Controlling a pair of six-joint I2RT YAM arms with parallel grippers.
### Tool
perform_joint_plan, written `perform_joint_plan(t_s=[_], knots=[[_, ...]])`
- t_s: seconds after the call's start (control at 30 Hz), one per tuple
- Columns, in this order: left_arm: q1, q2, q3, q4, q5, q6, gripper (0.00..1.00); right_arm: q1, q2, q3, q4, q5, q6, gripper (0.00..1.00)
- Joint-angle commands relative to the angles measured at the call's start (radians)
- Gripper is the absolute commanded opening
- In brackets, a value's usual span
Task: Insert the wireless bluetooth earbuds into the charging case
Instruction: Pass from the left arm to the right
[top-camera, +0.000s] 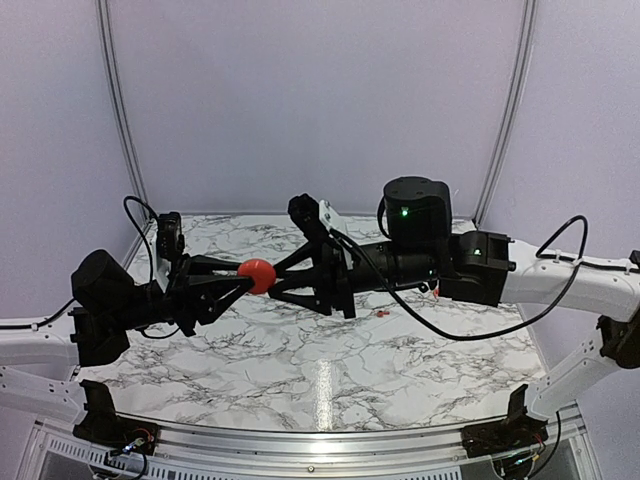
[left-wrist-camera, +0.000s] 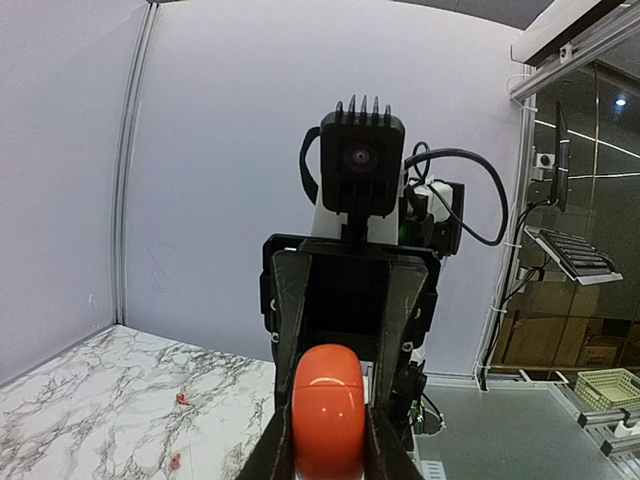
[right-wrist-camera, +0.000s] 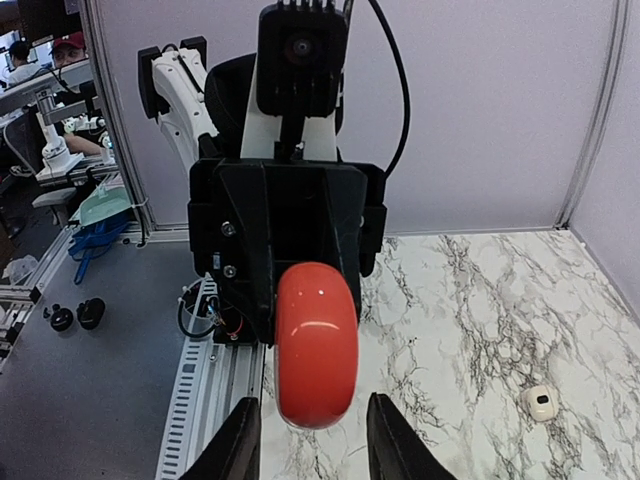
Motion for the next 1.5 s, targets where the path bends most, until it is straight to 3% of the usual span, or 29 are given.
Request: perform_joint_plan(t_s=[0.0, 0.63, 0.8, 0.93, 1.07, 1.23, 1.47], knots=[[-0.008, -0.003, -0.001, 0.056, 0.026, 0.012, 0.07, -0.004, 0.020, 0.060, 0.016, -0.046, -0.003, 0.35], [-0.013, 0.004, -0.013, 0.062, 0.018, 0.011, 0.07, -0.004, 0.052, 0.105, -0.035, -0.085, -0.041, 0.29], [-0.013, 0.000, -0.019, 0.062, 0.012, 0.013, 0.09, -0.004, 0.054, 0.111, -0.046, -0.090, -0.048, 0.21], [-0.013, -0.013, -0.036, 0.060, -0.003, 0.011, 0.22, -0.004, 0.051, 0.116, -0.069, -0.090, -0.066, 0.16], [-0.013, -0.052, -0.042, -0.028, -0.027, 0.041, 0.44, -0.003, 0.047, 0.136, -0.124, -0.076, -0.092, 0.12], [-0.013, -0.094, -0.029, -0.214, -0.029, 0.099, 0.52, -0.003, 0.053, 0.175, -0.225, -0.046, -0.133, 0.10], [-0.013, -0.084, 0.020, -0.391, -0.011, 0.149, 0.54, -0.003, 0.081, 0.222, -0.332, -0.043, -0.163, 0.09]])
